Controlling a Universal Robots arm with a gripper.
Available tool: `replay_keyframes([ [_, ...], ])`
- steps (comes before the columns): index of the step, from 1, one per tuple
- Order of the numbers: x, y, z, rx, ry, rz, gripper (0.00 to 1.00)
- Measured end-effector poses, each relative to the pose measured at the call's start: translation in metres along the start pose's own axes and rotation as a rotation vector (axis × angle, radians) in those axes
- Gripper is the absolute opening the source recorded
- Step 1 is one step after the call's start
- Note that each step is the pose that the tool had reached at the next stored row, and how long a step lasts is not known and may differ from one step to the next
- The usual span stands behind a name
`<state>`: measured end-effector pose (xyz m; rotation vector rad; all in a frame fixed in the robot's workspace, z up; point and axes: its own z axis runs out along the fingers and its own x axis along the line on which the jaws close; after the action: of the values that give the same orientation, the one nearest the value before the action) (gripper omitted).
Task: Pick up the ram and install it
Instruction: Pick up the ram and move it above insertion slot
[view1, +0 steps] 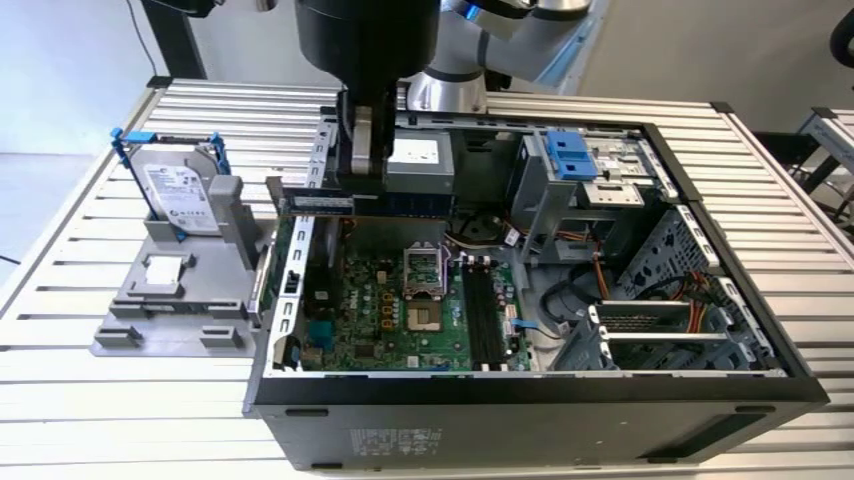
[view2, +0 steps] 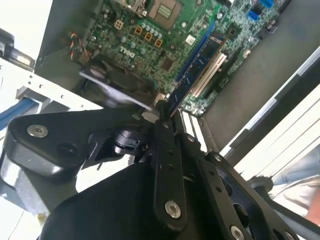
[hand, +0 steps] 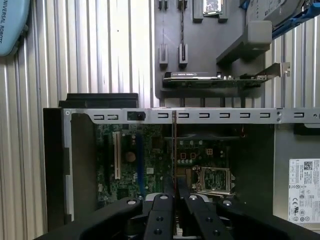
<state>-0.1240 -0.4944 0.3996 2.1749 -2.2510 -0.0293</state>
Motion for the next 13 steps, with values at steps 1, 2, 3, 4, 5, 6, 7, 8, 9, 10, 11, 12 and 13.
replay_keyframes([
  [1,-0.0002,-0.0029,-0.0001,0.0,0.0001,0.0,0.0],
  [2,-0.0004,-0.0052,-0.0001,0.0,0.0001,0.0,0.0],
  [3,-0.0006,-0.0076,-0.0002,0.0,0.0,0.0,0.0],
  [4,-0.0008,-0.0107,-0.0002,0.0,0.0,0.0,0.0],
  [5,-0.001,-0.0142,-0.0003,0.0,0.0001,0.0,0.0],
  [6,-0.0013,-0.0175,-0.0004,0.0,0.0,0.0,0.0],
  [7,-0.0015,-0.0203,-0.0004,0.0,0.0,0.0,0.0],
  [8,-0.0017,-0.0231,-0.0005,0.0,0.0001,0.0,0.0],
  [9,-0.0018,-0.0262,-0.0006,0.0,0.0001,0.0,0.0],
  [10,-0.002,-0.029,-0.0006,0.0,0.0,0.0,0.0],
  [11,-0.0023,-0.0321,-0.0007,-0.0001,0.0001,0.0,0.0],
  [12,-0.0025,-0.0351,-0.0008,0.0,0.0001,0.0,0.0],
  [13,-0.0028,-0.0383,-0.0008,0.0,0.0001,0.0,0.0],
])
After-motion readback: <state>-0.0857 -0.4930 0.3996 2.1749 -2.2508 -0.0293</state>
